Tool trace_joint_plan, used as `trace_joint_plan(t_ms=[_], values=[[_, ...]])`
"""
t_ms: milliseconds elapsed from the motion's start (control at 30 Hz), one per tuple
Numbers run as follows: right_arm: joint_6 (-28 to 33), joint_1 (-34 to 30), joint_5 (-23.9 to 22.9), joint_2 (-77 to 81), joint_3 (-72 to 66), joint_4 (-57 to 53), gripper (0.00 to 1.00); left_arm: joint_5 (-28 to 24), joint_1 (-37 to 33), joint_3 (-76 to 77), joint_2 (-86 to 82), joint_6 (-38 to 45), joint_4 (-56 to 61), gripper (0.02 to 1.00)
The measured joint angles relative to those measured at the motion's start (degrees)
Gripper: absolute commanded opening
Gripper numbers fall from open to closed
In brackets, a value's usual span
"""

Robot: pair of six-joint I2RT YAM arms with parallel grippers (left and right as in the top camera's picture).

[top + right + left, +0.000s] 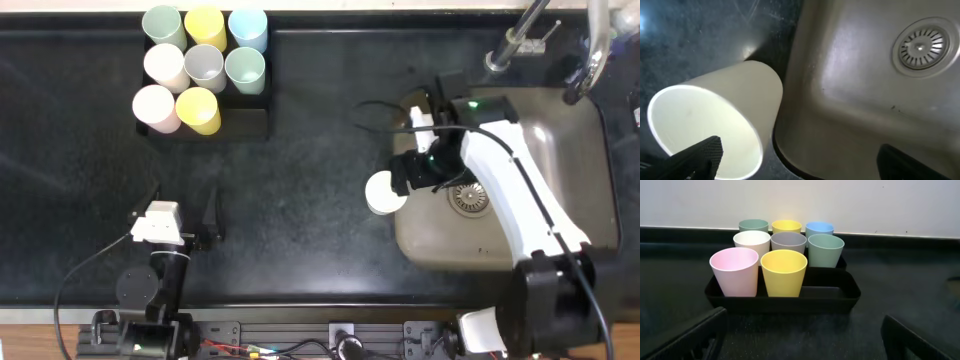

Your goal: Store Cups

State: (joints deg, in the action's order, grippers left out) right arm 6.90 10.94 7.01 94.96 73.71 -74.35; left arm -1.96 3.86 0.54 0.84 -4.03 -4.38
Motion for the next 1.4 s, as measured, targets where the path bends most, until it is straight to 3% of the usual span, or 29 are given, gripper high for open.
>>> trace_joint_plan(t_ms=[233,367,600,700,1133,1400], values=[[0.3,0.2,-0.4,2.1,0.0,1.2,0.893,0.0,0.0,0.0,0.0,0.0,0.0,0.998],[0.2,0.7,-0.7,4.1,0.0,1.9,0.774,0.0,0.0,0.0,0.0,0.0,0.0,0.998],[-0.9,2.6,-1.0,5.7,0.0,2.8,0.334,0.0,0.0,0.0,0.0,0.0,0.0,0.996],[-1.3,3.0,-1.1,5.7,0.0,3.0,0.045,0.0,0.0,0.0,0.0,0.0,0.0,0.998],[-2.2,3.5,0.3,5.6,2.3,0.3,0.045,0.0,0.0,0.0,0.0,0.0,0.0,0.996],[-3.3,3.9,4.7,3.8,25.9,-1.1,0.04,0.0,0.0,0.0,0.0,0.0,0.0,0.998]])
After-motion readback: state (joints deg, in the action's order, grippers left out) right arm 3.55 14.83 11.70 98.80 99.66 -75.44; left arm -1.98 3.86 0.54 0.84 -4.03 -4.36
